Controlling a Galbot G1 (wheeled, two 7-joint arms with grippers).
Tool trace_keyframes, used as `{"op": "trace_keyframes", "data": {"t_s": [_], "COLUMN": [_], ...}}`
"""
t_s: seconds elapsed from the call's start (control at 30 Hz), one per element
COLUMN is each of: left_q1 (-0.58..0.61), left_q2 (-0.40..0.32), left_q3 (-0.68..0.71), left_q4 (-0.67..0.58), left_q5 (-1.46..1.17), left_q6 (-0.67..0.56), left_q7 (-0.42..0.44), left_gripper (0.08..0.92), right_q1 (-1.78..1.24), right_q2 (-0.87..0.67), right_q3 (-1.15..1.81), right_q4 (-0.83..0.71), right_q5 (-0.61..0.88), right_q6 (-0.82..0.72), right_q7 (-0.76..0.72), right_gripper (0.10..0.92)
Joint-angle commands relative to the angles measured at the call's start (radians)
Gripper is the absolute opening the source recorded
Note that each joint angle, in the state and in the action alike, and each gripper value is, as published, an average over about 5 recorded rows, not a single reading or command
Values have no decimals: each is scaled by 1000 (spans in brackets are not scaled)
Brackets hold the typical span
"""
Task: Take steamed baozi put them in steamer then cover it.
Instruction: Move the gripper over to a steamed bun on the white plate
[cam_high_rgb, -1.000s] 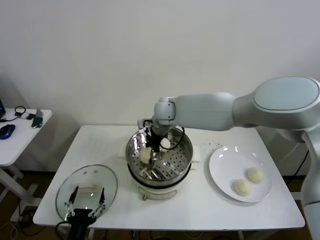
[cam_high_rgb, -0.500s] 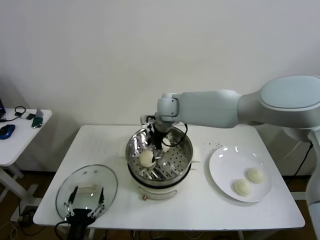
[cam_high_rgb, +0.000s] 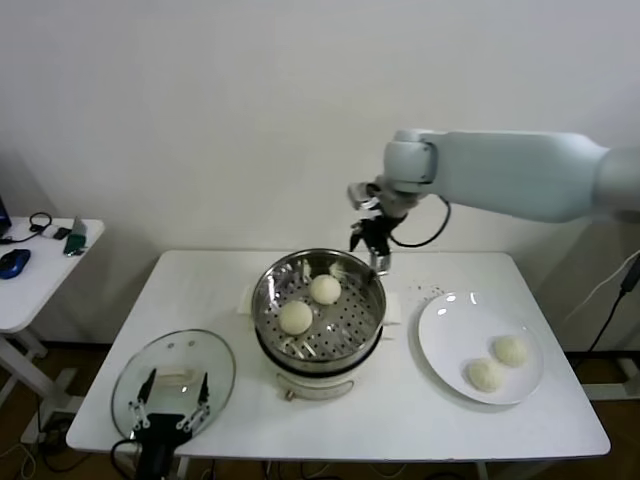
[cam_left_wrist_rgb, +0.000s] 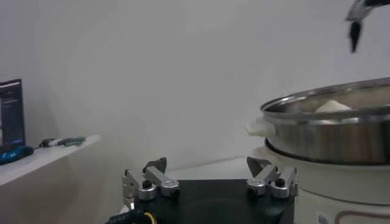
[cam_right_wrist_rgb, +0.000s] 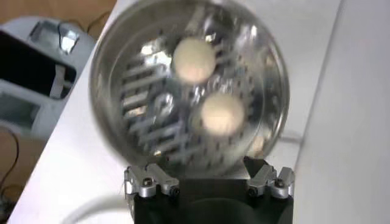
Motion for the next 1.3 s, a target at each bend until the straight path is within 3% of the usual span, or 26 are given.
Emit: {"op": "trace_keyframes", "data": {"t_s": [0.03, 0.23, 0.53, 0.8, 1.3], "left_q1": [-10, -4, 15, 18, 13], "left_q2": [2, 4, -8, -25, -34], "left_q3": [2, 5, -3, -1, -3], "left_q4": [-4, -4, -2, 7, 30], "left_q5": [8, 27, 42, 54, 62], "left_q6": [3, 13, 11, 20, 29], "left_q7": [-27, -30, -28, -24, -9], "left_gripper": [823, 823, 823, 823, 823], "right_q1": [37, -136, -453, -687, -821], "right_q2": [-339, -513, -618, -620, -504], "right_q3": [-9, 95, 266, 447, 565], "right_q4": [155, 155, 133, 94, -14], "right_q5": [-217, -407, -560, -608, -583], "right_q6": [34, 39, 45, 47, 46], "right_q7": [-49, -70, -77, -61, -28], "right_gripper": [823, 823, 823, 823, 823]}}
